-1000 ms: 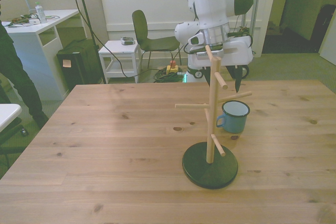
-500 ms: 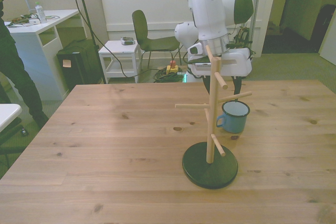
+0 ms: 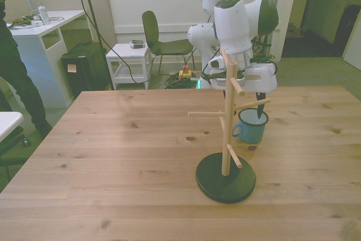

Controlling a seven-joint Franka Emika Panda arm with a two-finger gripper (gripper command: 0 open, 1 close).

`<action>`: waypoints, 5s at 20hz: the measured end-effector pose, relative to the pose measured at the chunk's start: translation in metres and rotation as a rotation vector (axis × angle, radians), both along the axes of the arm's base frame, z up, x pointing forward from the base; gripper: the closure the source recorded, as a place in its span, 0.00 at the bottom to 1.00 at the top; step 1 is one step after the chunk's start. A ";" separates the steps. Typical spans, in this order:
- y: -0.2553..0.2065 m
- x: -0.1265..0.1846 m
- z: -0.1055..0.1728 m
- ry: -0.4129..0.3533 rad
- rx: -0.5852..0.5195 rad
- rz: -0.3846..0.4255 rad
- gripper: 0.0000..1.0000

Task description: Hang the mug

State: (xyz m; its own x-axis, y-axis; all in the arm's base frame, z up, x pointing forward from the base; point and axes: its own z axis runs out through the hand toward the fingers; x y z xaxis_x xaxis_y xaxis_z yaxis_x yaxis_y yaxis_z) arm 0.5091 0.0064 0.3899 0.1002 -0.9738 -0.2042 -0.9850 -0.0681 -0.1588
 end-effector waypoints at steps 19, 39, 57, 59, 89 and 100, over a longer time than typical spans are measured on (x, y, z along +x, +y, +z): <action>0.007 0.011 -0.014 0.022 -0.003 0.016 1.00; 0.003 0.008 -0.016 0.038 -0.039 0.080 1.00; -0.024 -0.042 0.065 -0.085 -0.061 0.128 1.00; -0.027 -0.044 0.070 -0.093 -0.074 0.159 1.00; -0.035 -0.009 0.203 -0.171 -0.211 0.346 1.00; -0.103 -0.058 0.219 -0.157 -0.197 0.303 1.00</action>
